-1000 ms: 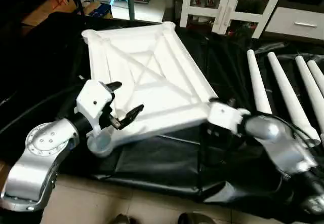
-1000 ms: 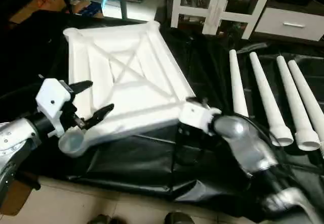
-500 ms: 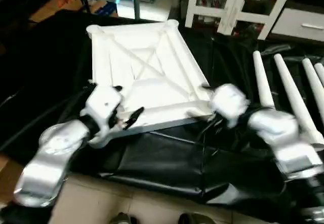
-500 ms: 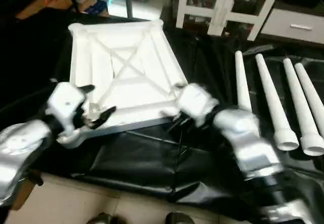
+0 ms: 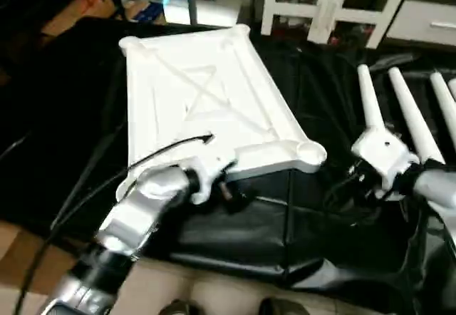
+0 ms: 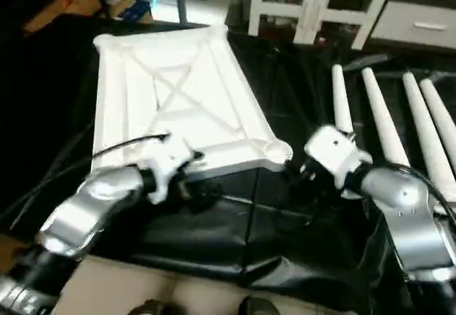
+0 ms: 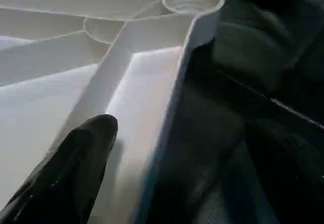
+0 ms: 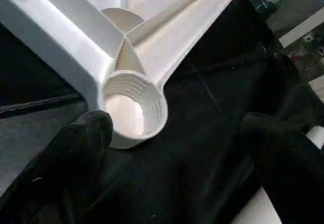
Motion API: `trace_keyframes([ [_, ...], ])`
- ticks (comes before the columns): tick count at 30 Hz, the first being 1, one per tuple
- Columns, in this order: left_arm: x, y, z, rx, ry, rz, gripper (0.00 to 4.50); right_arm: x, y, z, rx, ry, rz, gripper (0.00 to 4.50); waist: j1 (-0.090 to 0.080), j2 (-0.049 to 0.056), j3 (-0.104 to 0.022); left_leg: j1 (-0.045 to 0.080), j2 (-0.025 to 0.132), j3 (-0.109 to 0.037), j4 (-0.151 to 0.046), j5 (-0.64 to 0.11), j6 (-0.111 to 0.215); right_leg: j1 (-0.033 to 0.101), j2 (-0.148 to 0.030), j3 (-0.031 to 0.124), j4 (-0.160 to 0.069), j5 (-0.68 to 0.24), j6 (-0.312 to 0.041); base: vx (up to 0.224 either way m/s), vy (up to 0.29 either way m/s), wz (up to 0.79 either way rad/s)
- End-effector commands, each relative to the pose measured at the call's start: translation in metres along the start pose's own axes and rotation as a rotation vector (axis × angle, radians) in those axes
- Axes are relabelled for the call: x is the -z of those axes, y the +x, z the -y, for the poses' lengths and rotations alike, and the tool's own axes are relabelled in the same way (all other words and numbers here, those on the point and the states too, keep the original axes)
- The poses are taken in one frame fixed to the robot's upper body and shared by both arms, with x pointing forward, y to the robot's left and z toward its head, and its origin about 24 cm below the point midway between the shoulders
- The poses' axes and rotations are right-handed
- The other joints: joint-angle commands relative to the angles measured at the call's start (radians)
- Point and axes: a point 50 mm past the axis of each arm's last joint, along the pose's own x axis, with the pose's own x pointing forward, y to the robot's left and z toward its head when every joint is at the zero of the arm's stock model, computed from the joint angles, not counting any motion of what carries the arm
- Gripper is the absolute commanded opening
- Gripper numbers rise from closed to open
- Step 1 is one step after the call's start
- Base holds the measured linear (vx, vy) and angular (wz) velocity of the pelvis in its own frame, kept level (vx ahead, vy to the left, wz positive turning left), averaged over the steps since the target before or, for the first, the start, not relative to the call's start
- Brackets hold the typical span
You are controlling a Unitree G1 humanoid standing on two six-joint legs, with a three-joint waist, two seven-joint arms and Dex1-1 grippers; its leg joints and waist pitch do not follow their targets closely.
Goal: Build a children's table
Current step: Rotate table base, then pick table leg
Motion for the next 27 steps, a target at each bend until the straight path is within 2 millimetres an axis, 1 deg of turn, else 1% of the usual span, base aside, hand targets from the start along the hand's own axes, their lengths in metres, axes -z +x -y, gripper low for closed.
trace_keyframes([
  [1,0.003,0.003,-0.007,-0.049,0.037,-0.028,4.5,-0.004,-0.005,0.004,0.051,0.023,0.011,4.48,0.002,-0.01,-0.067,0.002,0.062,-0.031,-0.075,-0.053,0.144,0.071,-0.085,0.05,-0.068,-0.097,-0.264,0.0,0.0,0.0],
  [2,0.003,0.004,-0.009,-0.067,0.04,-0.021,4.5,-0.005,-0.007,0.005,0.098,0.052,0.013,4.48,0.004,0.001,-0.064,0.002,0.062,-0.032,-0.075,-0.054,0.141,0.069,-0.085,0.05,-0.072,-0.126,-0.256,0.0,0.0,0.0],
  [3,0.003,0.004,-0.011,-0.075,0.04,-0.013,4.5,-0.005,-0.008,0.006,0.13,0.071,0.014,4.48,0.001,-0.001,-0.063,0.003,0.062,-0.031,-0.077,-0.063,0.136,0.066,-0.082,0.048,-0.077,-0.157,-0.245,0.0,0.0,0.0],
  [4,0.001,0.001,-0.011,-0.08,0.048,0.009,4.5,-0.008,-0.009,0.013,0.243,0.142,0.017,4.48,0.001,0.013,-0.064,0.003,0.062,-0.034,-0.077,-0.058,0.131,0.067,-0.082,0.048,-0.072,-0.155,-0.245,0.0,0.0,0.0],
  [5,-0.003,-0.003,-0.011,-0.078,0.041,0.047,4.5,-0.009,-0.01,0.017,0.302,0.202,0.017,4.48,-0.002,0.023,-0.065,0.002,0.062,-0.035,-0.077,-0.048,0.127,0.065,-0.081,0.048,-0.071,-0.142,-0.245,0.0,0.0,0.0],
  [6,-0.007,-0.008,-0.011,-0.08,0.014,0.091,4.5,-0.01,-0.012,0.022,0.355,0.275,0.017,4.48,-0.004,0.018,-0.067,0.002,0.063,-0.036,-0.078,-0.035,0.126,0.066,-0.079,0.046,-0.069,-0.119,-0.251,0.0,0.0,0.0],
  [7,-0.012,-0.013,-0.01,-0.083,-0.014,0.137,4.5,-0.01,-0.014,0.027,0.407,0.336,0.011,4.48,-0.005,0.021,-0.067,0.003,0.061,-0.035,-0.077,-0.027,0.125,0.067,-0.08,0.047,-0.065,-0.103,-0.26,0.0,0.0,0.0],
  [8,-0.017,-0.019,-0.009,-0.087,-0.045,0.187,4.5,-0.01,-0.016,0.033,0.455,0.399,0.006,4.48,-0.007,0.021,-0.067,-0.001,0.062,-0.035,-0.076,-0.009,0.131,0.068,-0.08,0.047,-0.064,-0.086,-0.268,0.0,0.0,0.0],
  [9,-0.02,-0.023,-0.009,-0.09,-0.061,0.219,4.5,-0.009,-0.017,0.038,0.482,0.439,0.007,4.48,-0.008,0.025,-0.067,0.001,0.059,-0.033,-0.073,0.008,0.136,0.067,-0.08,0.047,-0.061,-0.075,-0.276,0.0,0.0,0.0],
  [10,-0.024,-0.028,-0.008,-0.099,-0.076,0.256,4.5,-0.007,-0.018,0.043,0.516,0.482,0.001,4.48,-0.006,0.028,-0.066,0.0,0.059,-0.033,-0.074,0.016,0.136,0.066,-0.079,0.046,-0.061,-0.079,-0.275,0.0,0.0,0.0],
  [11,-0.028,-0.037,-0.007,-0.122,-0.099,0.306,4.5,-0.004,-0.017,0.053,0.546,0.541,-0.019,4.48,-0.008,0.021,-0.062,0.002,0.059,-0.029,-0.075,0.012,0.137,0.061,-0.076,0.045,-0.066,-0.099,-0.267,0.0,0.0,0.0],
  [12,-0.029,-0.04,-0.007,-0.132,-0.106,0.316,4.5,-0.002,-0.016,0.056,0.546,0.551,-0.031,4.48,-0.008,0.03,-0.061,0.004,0.058,-0.029,-0.076,0.007,0.135,0.06,-0.075,0.043,-0.067,-0.125,-0.262,0.0,0.0,0.0],
  [13,-0.029,-0.04,-0.007,-0.133,-0.106,0.316,4.5,-0.002,-0.016,0.056,0.546,0.552,-0.032,4.48,-0.009,0.032,-0.059,0.006,0.058,-0.028,-0.075,-0.003,0.13,0.057,-0.073,0.043,-0.069,-0.145,-0.256,0.0,0.0,0.0],
  [14,-0.027,-0.046,-0.007,-0.163,-0.107,0.319,4.5,-0.001,-0.013,0.062,0.554,0.553,-0.072,4.48,-0.009,0.022,-0.058,0.011,0.056,-0.024,-0.076,-0.018,0.124,0.055,-0.07,0.043,-0.074,-0.17,-0.244,0.0,0.0,0.0],
  [15,-0.022,-0.051,-0.005,-0.19,-0.094,0.296,4.5,0.002,-0.007,0.07,0.562,0.542,-0.119,4.48,-0.015,-0.006,-0.061,0.004,0.057,-0.025,-0.08,-0.008,0.123,0.062,-0.071,0.043,-0.074,-0.171,-0.238,0.0,0.0,0.0],
  [16,-0.02,-0.054,-0.003,-0.198,-0.088,0.281,4.5,0.004,-0.005,0.074,0.567,0.535,-0.148,4.48,-0.016,0.012,-0.058,0.002,0.056,-0.029,-0.08,0.007,0.119,0.06,-0.074,0.042,-0.069,-0.177,-0.238,0.0,0.0,0.0],
  [17,-0.018,-0.056,-0.002,-0.203,-0.083,0.269,4.5,0.006,-0.003,0.077,0.572,0.528,-0.17,4.48,-0.017,0.006,-0.061,0.007,0.056,-0.025,-0.076,0.006,0.118,0.057,-0.074,0.042,-0.071,-0.182,-0.236,0.0,0.0,0.0],
  [18,-0.014,-0.063,0.003,-0.208,-0.061,0.241,4.5,0.011,0.002,0.086,0.58,0.517,-0.242,4.48,-0.019,-0.018,-0.064,0.003,0.056,-0.025,-0.076,0.028,0.123,0.063,-0.076,0.044,-0.065,-0.168,-0.234,0.0,0.0,0.0],
  [19,-0.014,-0.066,0.007,-0.199,-0.06,0.235,4.5,0.015,0.004,0.09,0.585,0.541,-0.274,4.48,-0.026,-0.032,-0.065,-0.001,0.055,-0.027,-0.077,0.042,0.127,0.067,-0.078,0.043,-0.06,-0.159,-0.239,0.0,0.0,0.0],
  [20,-0.014,-0.068,0.009,-0.192,-0.061,0.233,4.5,0.017,0.005,0.093,0.587,0.558,-0.296,4.48,-0.024,-0.012,-0.059,0.004,0.054,-0.025,-0.074,0.044,0.132,0.058,-0.079,0.043,-0.066,-0.178,-0.24,0.0,0.0,0.0],
  [21,-0.014,-0.072,0.013,-0.18,-0.056,0.228,4.5,0.022,0.007,0.097,0.587,0.592,-0.339,4.48,-0.029,-0.034,-0.062,0.007,0.053,-0.02,-0.072,0.062,0.14,0.057,-0.074,0.044,-0.061,-0.144,-0.25,0.0,0.0,0.0],
  [22,-0.014,-0.073,0.013,-0.179,-0.056,0.228,4.5,0.023,0.007,0.097,0.587,0.594,-0.343,4.48,-0.026,-0.027,-0.063,0.004,0.054,-0.025,-0.073,0.079,0.144,0.062,-0.077,0.043,-0.053,-0.122,-0.261,0.0,0.0,0.0],
  [23,-0.014,-0.074,0.015,-0.175,-0.053,0.226,4.5,0.025,0.008,0.099,0.586,0.606,-0.359,4.48,-0.024,-0.025,-0.06,0.007,0.056,-0.022,-0.07,0.096,0.157,0.055,-0.076,0.042,-0.054,-0.095,-0.269,0.0,0.0,0.0],
  [24,-0.016,-0.079,0.017,-0.17,-0.046,0.226,4.5,0.031,0.011,0.102,0.566,0.639,-0.389,4.48,-0.029,-0.064,-0.057,0.004,0.056,-0.016,-0.072,0.097,0.172,0.059,-0.073,0.044,-0.056,-0.078,-0.267,0.0,0.0,0.0],
  [25,-0.019,-0.084,0.019,-0.169,-0.041,0.226,4.5,0.035,0.014,0.104,0.546,0.679,-0.396,4.48,-0.027,-0.065,-0.064,0.004,0.059,-0.021,-0.072,0.103,0.172,0.064,-0.081,0.043,-0.041,-0.066,-0.28,0.0,0.0,0.0],
  [26,-0.02,-0.088,0.021,-0.168,-0.039,0.226,4.5,0.037,0.016,0.106,0.532,0.707,-0.397,4.48,-0.022,-0.05,-0.06,0.008,0.057,-0.02,-0.07,0.101,0.171,0.057,-0.084,0.042,-0.046,-0.081,-0.292,0.0,0.0,0.0],
  [27,-0.023,-0.092,0.021,-0.173,-0.026,0.224,4.5,0.037,0.023,0.101,0.434,0.781,-0.372,4.48,-0.024,-0.06,-0.054,0.006,0.058,-0.015,-0.07,0.094,0.171,0.055,-0.077,0.043,-0.048,-0.074,-0.296,0.0,0.0,0.0],
])
